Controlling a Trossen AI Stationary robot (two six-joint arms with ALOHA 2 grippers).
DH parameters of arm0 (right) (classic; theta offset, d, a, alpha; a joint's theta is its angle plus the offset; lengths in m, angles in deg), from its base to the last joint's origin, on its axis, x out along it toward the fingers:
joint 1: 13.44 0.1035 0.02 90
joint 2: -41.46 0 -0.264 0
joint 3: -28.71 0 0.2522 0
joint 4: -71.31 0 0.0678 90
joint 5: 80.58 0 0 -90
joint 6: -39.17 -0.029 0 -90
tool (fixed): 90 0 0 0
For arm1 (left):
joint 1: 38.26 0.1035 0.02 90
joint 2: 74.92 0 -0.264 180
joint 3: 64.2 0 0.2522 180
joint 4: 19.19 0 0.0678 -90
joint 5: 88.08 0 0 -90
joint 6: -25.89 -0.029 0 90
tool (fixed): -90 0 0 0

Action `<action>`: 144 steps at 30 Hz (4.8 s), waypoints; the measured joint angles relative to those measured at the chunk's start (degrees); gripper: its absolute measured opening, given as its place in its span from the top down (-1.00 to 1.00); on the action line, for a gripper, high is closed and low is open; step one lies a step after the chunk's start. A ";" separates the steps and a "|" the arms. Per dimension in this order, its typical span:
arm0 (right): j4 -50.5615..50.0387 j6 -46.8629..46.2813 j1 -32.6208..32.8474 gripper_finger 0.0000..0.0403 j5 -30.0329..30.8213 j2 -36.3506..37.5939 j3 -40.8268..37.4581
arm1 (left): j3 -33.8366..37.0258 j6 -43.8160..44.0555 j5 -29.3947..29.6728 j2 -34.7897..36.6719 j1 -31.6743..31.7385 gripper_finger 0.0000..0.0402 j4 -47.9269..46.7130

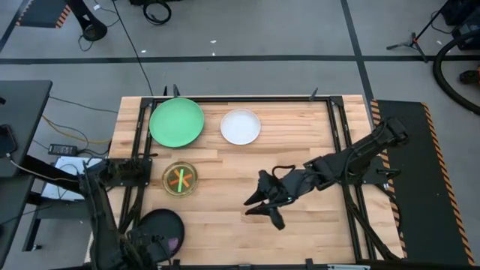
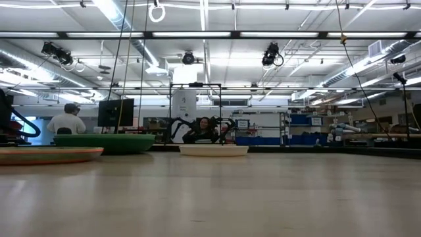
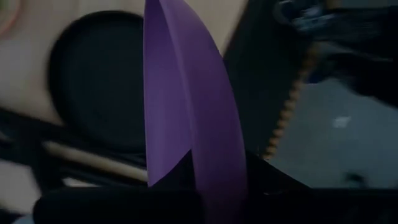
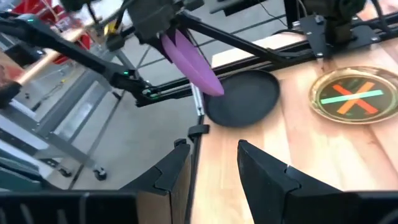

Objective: Stack plastic plates
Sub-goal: Stack the purple plate on top of the black plate, then stack the white plate on top of the purple plate

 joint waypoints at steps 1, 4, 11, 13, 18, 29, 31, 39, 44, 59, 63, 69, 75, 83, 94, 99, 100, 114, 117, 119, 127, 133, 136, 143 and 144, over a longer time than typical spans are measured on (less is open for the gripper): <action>0.03 0.02 -0.45 0.30 -0.11 -0.33 0.00 | 0.05 -0.09 -0.04 -0.83 -0.12 0.77 -1.36; -0.02 0.94 -1.88 0.30 -1.18 -0.64 0.00 | 0.60 -3.75 1.03 -2.39 -0.15 0.77 -1.30; -0.20 4.64 -4.14 0.30 -3.21 -0.32 0.00 | 0.79 -6.34 2.34 -6.93 1.28 0.77 -1.75; -0.30 5.35 -4.54 0.30 -4.06 -0.33 0.00 | 0.77 -6.44 2.26 -8.35 1.18 0.77 -1.82; -0.29 5.31 -5.06 0.30 -6.15 -0.49 0.00 | 0.79 -5.76 1.78 -11.47 0.57 0.77 -1.81; -0.97 0.83 -4.14 0.30 -6.17 -0.49 0.00 | 0.66 -1.99 1.82 -18.21 0.22 0.77 -3.14; -1.16 0.81 -3.50 0.30 -6.17 -0.49 0.00 | 0.66 -1.67 1.68 -18.56 0.42 0.77 -3.12; -1.59 -0.15 -1.58 0.30 -6.19 -0.49 0.00 | 0.77 -3.22 4.55 -19.11 0.43 0.59 -1.63; -1.70 -3.51 -0.95 0.30 -6.28 -0.49 0.00 | 0.87 -3.08 5.06 -19.74 1.41 0.43 -1.07; -1.89 -8.24 3.14 0.30 -8.38 -0.49 0.00 | 11.42 -6.05 -0.83 -19.51 0.07 0.08 -1.73; -1.89 -8.26 4.12 0.30 -8.38 -0.49 0.00 | 11.80 -5.75 -0.83 -19.20 -0.64 0.08 -1.72; -1.88 -11.37 3.70 0.30 -8.19 -0.49 0.00 | 10.30 -5.27 -0.96 -19.13 -1.21 0.08 -1.41; -6.82 -19.65 0.27 0.30 -8.32 -0.49 0.00 | 6.99 -3.81 -0.50 -17.62 -1.27 0.08 -1.62; -21.18 -11.55 -4.09 0.31 5.67 -0.54 -0.02 | 6.85 3.46 12.03 -8.44 -4.14 0.08 -1.84; -23.08 20.71 -10.54 0.31 27.75 -8.30 0.00 | 6.76 10.00 63.41 6.06 -4.26 0.08 2.71; -22.99 23.57 -18.24 0.31 16.98 -16.10 -0.02 | 6.76 4.61 72.03 9.65 -1.47 0.08 4.67; -22.86 24.40 -19.60 0.31 16.51 -17.74 -0.02 | 6.76 4.43 72.33 10.28 -0.94 0.08 4.58; -6.18 41.70 -32.85 0.31 10.84 -25.91 -0.02 | 6.85 -4.60 41.56 17.18 6.50 0.08 5.37; -5.81 43.75 -35.29 0.31 6.65 -25.93 -0.02 | 6.85 -9.01 36.62 19.15 8.40 0.08 6.50; -5.70 43.73 -37.21 0.31 3.54 -26.58 0.01 | 6.85 -12.64 37.00 20.59 9.55 0.08 7.53; -4.92 43.89 -42.43 0.41 -3.62 -30.80 0.14 | 6.85 -25.33 40.09 26.72 16.76 0.08 12.18; -4.05 46.84 -42.70 0.67 -4.45 -31.24 0.20 | 6.85 -37.52 41.07 31.18 21.19 0.08 20.24; -3.99 48.57 -42.68 0.88 -4.35 -31.04 0.13 | 6.83 -46.12 41.50 33.08 21.85 0.08 27.11; -6.58 46.83 -41.01 0.90 -2.81 -29.03 -0.14 | 6.76 -58.03 41.47 35.46 19.30 0.08 36.34; -6.79 46.81 -40.36 0.91 -2.71 -28.00 -0.24 | 6.76 -57.74 41.47 35.51 18.74 0.08 36.07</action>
